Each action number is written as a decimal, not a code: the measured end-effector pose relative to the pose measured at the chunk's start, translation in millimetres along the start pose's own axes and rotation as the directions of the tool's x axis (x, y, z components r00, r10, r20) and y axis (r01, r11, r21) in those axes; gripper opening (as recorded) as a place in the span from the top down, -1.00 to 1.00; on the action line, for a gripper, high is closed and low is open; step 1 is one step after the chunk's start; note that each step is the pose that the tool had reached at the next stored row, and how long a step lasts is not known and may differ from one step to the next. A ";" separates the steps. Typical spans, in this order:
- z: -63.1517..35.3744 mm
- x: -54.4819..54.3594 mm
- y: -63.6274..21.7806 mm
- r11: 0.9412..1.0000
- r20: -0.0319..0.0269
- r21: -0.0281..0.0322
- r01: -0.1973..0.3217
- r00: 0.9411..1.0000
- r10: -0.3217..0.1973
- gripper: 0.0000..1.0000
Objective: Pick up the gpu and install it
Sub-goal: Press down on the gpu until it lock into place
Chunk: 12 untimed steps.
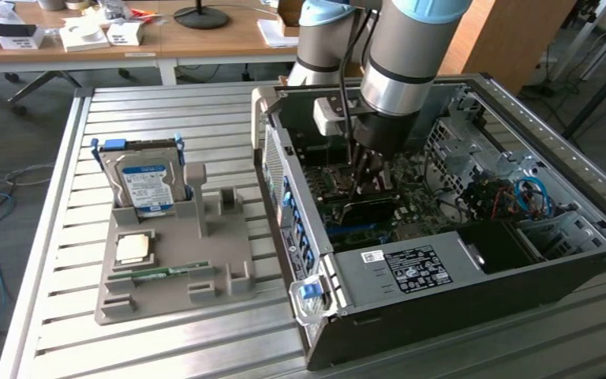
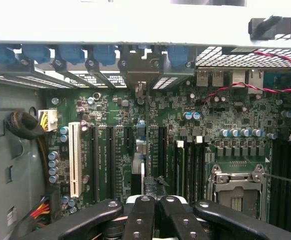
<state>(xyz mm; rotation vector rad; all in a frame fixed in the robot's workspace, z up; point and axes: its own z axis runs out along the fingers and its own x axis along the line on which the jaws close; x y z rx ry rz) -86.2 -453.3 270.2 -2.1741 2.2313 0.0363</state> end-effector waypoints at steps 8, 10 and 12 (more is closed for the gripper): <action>2.0 0.0 0.0 1.000 0.000 0.000 0.000 1.000 0.000 0.79; 2.0 0.0 0.0 1.000 0.000 0.000 0.000 1.000 0.000 0.79; 2.1 0.0 0.0 1.000 0.000 0.000 0.000 1.000 0.000 0.79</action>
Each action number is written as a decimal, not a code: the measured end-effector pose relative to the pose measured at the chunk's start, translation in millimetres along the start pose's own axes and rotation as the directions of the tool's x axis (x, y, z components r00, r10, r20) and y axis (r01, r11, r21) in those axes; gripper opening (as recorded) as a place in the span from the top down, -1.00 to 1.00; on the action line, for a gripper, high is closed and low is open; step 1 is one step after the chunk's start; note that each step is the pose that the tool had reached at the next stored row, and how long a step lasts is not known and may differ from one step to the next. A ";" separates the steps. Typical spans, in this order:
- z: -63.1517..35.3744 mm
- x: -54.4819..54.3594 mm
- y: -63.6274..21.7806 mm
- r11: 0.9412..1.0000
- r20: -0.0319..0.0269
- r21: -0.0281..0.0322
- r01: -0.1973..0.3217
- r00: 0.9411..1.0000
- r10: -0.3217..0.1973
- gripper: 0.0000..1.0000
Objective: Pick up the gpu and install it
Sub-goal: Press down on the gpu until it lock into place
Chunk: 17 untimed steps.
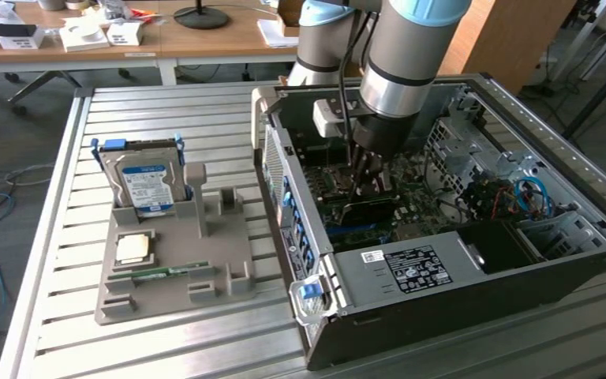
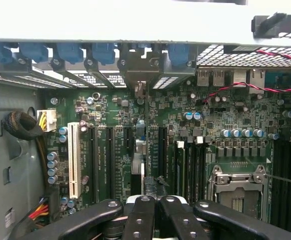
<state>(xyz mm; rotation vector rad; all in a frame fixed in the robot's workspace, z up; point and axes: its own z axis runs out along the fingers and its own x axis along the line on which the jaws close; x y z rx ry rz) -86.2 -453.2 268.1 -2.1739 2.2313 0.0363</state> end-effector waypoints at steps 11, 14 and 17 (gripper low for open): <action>2.5 0.2 0.0 1.000 0.001 0.000 0.000 1.000 0.000 0.79; 3.3 0.1 0.0 1.000 0.001 0.000 0.000 1.000 0.000 0.79; 5.5 0.1 -0.1 1.000 0.002 0.000 0.000 1.000 0.000 0.79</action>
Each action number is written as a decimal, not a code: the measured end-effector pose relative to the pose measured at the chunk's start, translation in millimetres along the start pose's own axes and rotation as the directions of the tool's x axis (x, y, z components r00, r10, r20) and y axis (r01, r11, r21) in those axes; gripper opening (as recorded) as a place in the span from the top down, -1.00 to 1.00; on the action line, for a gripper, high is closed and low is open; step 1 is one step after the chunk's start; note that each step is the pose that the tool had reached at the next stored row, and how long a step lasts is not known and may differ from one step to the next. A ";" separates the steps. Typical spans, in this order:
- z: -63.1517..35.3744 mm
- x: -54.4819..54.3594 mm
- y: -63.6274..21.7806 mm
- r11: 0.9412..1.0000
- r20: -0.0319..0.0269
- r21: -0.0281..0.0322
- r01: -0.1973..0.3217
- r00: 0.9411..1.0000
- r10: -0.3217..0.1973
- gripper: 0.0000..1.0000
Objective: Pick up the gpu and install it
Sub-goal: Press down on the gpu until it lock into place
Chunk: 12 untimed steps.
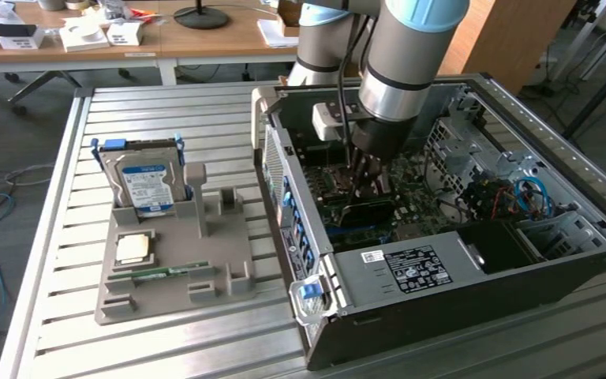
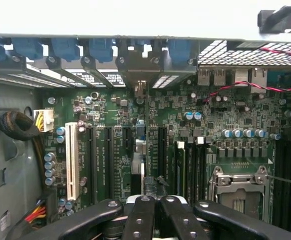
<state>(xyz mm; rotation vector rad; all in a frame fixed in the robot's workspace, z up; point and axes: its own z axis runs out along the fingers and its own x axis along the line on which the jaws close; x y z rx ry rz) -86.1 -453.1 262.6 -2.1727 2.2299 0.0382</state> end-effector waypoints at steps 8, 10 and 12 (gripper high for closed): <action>0.7 0.2 0.1 1.000 -0.001 -0.001 0.000 1.000 0.000 0.79; 0.9 0.2 0.1 1.000 -0.001 -0.001 0.000 1.000 0.000 0.79; 1.1 0.1 0.1 1.000 -0.001 0.000 0.000 1.000 0.000 0.79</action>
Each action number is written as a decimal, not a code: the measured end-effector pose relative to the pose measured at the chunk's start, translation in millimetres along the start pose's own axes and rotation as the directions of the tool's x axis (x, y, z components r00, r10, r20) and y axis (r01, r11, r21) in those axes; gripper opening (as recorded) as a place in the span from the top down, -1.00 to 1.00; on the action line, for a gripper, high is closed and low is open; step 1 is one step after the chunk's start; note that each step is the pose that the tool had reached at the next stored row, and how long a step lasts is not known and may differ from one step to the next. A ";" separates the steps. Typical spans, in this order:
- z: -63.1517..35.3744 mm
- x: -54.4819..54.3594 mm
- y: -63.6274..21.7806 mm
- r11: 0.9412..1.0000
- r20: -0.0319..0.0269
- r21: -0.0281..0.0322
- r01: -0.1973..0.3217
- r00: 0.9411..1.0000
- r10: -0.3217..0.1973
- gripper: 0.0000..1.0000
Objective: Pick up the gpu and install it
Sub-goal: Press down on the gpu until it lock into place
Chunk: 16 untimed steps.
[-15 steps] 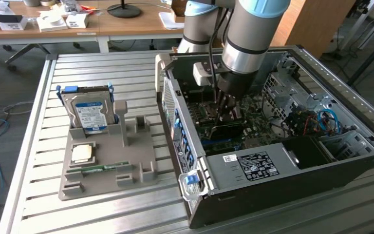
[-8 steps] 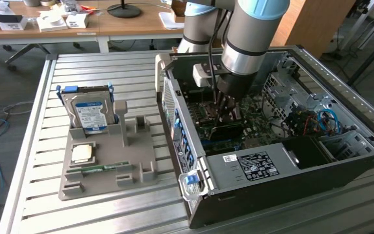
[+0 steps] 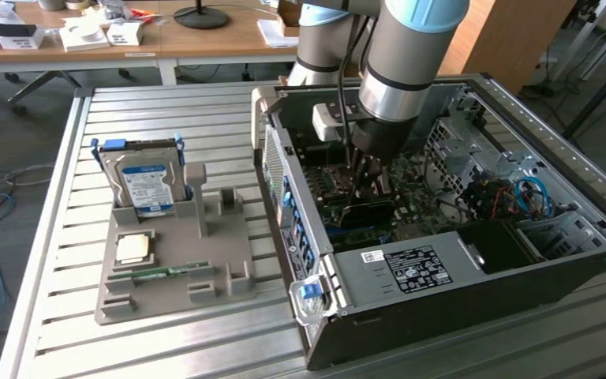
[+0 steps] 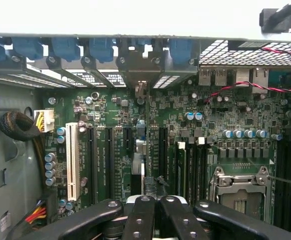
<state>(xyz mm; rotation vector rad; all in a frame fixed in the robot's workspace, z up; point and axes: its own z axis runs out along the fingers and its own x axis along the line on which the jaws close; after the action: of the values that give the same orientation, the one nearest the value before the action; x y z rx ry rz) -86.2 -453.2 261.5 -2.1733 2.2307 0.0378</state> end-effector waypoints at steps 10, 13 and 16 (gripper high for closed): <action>-5.0 -0.2 0.0 1.000 0.000 0.000 0.000 1.000 0.000 0.79; -11.4 -0.4 0.0 1.000 0.000 0.000 0.000 1.000 0.000 0.79; -18.6 -0.7 0.0 1.000 0.000 0.000 0.000 1.000 0.000 0.79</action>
<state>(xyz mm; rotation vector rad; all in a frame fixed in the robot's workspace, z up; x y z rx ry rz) -86.2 -453.2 280.2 -2.1731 2.2305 0.0380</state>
